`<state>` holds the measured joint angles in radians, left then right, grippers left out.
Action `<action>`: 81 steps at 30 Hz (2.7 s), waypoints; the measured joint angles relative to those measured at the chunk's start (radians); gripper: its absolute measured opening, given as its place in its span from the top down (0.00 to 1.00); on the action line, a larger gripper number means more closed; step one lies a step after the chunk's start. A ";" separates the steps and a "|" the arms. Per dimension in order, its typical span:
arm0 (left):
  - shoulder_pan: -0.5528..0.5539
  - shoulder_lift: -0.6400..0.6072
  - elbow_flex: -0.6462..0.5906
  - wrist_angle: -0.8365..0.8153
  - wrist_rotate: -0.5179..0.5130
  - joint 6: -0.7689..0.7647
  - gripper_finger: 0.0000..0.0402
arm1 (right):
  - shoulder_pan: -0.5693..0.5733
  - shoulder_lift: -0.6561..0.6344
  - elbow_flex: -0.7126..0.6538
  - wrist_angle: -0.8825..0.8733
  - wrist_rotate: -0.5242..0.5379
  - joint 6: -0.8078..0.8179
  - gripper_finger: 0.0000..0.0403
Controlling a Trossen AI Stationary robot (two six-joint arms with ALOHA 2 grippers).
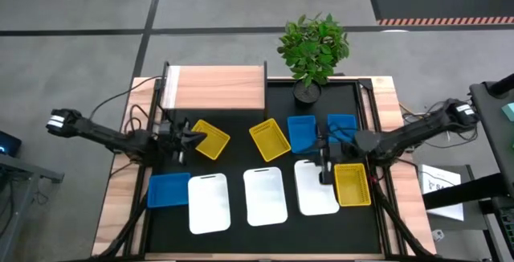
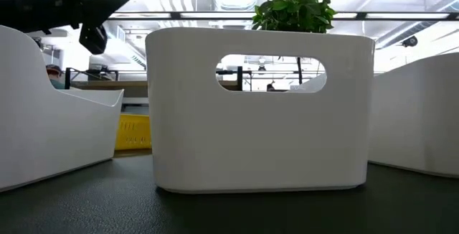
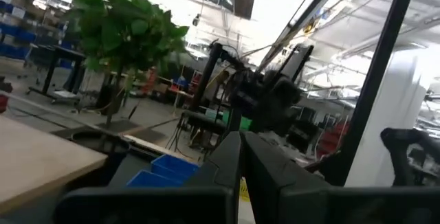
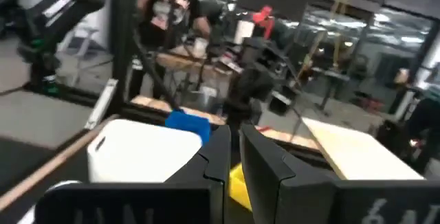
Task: Stack baskets on shelf by color
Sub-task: Put the center white bin on the shelf
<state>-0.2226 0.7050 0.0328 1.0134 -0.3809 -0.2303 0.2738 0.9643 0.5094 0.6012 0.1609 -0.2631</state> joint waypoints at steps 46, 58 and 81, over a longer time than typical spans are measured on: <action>0.000 0.194 0.040 0.207 0.000 0.023 1.00 | 0.070 0.726 1.034 -1.456 -0.224 0.194 0.55; 0.000 0.190 0.041 0.288 -0.003 0.063 1.00 | 0.167 0.824 1.143 -1.381 -0.229 0.384 0.55; 0.000 0.158 0.041 0.416 -0.001 0.115 1.00 | 0.217 1.131 1.329 -1.408 -0.212 0.478 0.57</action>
<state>-0.2227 0.8635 0.0734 1.4294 -0.3814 -0.1153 0.4905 2.0958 1.8389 -0.8071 -0.0513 0.2145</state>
